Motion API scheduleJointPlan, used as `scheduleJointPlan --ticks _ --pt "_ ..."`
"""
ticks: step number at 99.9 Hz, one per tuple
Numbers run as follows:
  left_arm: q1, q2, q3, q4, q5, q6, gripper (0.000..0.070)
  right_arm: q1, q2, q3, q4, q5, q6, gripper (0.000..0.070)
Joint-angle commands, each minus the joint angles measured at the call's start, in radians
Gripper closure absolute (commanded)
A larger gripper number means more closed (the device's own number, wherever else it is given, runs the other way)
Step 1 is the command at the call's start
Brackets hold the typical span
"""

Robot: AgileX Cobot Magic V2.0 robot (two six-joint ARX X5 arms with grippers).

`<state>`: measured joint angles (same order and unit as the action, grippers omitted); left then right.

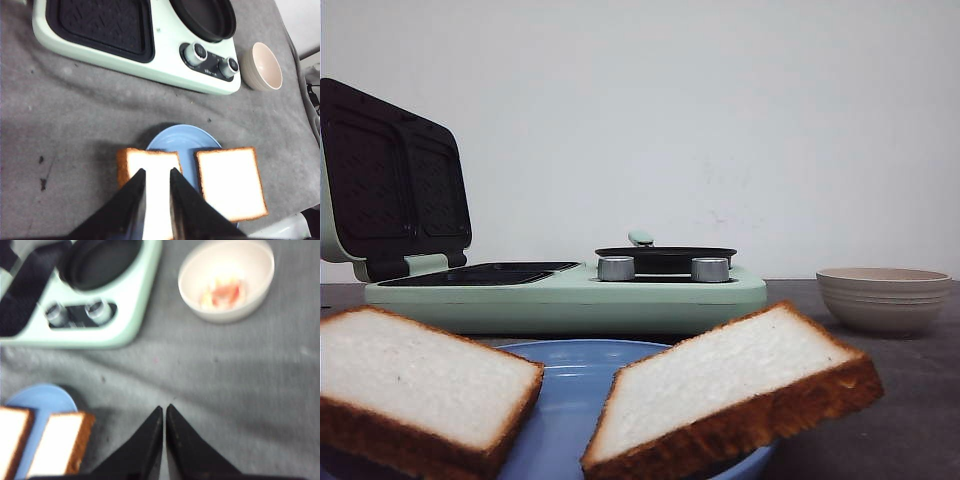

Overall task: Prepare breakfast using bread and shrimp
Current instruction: 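Move the left gripper over the bread slice on the blue plate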

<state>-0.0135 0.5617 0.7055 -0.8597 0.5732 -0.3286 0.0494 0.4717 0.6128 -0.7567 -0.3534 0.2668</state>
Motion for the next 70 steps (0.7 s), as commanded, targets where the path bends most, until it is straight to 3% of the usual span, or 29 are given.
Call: scheduleJointPlan --ticks 1,23,37,49,56,66,70 --pt "0.000 -0.003 0.011 0.006 0.003 0.007 0.0697 0.001 -0.002 0.010 0.007 -0.022 0.007 0.0697" --pt "0.000 -0.013 0.011 -0.017 0.004 0.006 0.0697 0.001 -0.005 0.010 -0.005 -0.027 0.006 0.0697" --pt "0.000 -0.012 0.010 -0.054 0.019 0.010 0.0693 0.001 -0.003 0.010 -0.045 -0.074 0.006 0.0697" --pt "-0.005 -0.004 0.010 -0.084 0.051 0.015 0.0589 0.001 -0.003 0.010 -0.042 -0.092 0.008 0.0693" --pt "-0.010 0.006 0.010 -0.098 0.056 0.023 0.0506 0.001 -0.003 0.010 -0.042 -0.092 0.009 0.0636" --pt "-0.020 0.020 0.010 -0.110 0.057 0.032 0.0490 0.001 -0.003 0.010 -0.043 -0.111 0.011 0.0489" --pt "-0.024 0.023 0.010 -0.114 0.057 0.036 0.0445 0.001 -0.003 0.010 -0.043 -0.117 0.015 0.0464"
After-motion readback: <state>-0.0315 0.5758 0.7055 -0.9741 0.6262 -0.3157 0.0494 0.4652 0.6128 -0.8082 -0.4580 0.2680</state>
